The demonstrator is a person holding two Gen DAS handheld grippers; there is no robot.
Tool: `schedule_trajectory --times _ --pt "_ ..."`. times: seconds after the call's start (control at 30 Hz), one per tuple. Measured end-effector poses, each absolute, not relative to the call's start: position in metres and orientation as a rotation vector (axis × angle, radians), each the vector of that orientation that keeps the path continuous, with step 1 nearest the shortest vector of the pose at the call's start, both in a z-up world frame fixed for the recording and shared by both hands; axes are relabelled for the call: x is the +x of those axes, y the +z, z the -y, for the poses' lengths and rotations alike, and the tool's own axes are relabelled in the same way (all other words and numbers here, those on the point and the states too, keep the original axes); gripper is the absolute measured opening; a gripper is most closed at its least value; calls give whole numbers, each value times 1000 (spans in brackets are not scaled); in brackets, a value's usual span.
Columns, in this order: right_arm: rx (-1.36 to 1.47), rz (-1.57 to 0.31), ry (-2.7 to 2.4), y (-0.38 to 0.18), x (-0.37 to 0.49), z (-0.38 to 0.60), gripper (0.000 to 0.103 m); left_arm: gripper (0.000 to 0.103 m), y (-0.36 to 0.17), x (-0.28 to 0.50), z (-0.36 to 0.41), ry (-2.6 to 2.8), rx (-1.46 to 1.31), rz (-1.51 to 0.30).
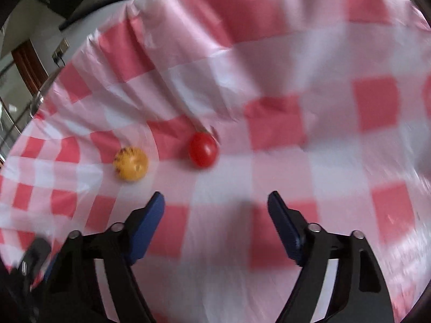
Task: Organize fruits
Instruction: 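Move both open tools back over the last fruits on the table, then grasp the red tomato with the right tool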
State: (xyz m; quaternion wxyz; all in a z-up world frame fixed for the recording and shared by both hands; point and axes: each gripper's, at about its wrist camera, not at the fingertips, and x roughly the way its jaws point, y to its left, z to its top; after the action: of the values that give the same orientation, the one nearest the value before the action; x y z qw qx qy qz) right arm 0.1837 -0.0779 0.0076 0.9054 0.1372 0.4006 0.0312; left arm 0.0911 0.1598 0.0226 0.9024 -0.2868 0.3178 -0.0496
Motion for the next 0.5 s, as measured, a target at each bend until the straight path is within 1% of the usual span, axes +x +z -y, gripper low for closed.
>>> schedule_trajectory --times 0.33,0.4,0.43,0.5 --pt "156 -878 -26 0 240 45 53 101 24 91 -152 -105 -557 -663" --pt "143 -877 -31 0 242 44 44 101 23 90 -153 -107 -560 -668" --pt "154 -870 -29 1 241 46 30 101 23 90 -153 -108 -562 -668" --pt "173 -861 -21 2 235 50 30 101 23 88 -154 -110 -558 -667"
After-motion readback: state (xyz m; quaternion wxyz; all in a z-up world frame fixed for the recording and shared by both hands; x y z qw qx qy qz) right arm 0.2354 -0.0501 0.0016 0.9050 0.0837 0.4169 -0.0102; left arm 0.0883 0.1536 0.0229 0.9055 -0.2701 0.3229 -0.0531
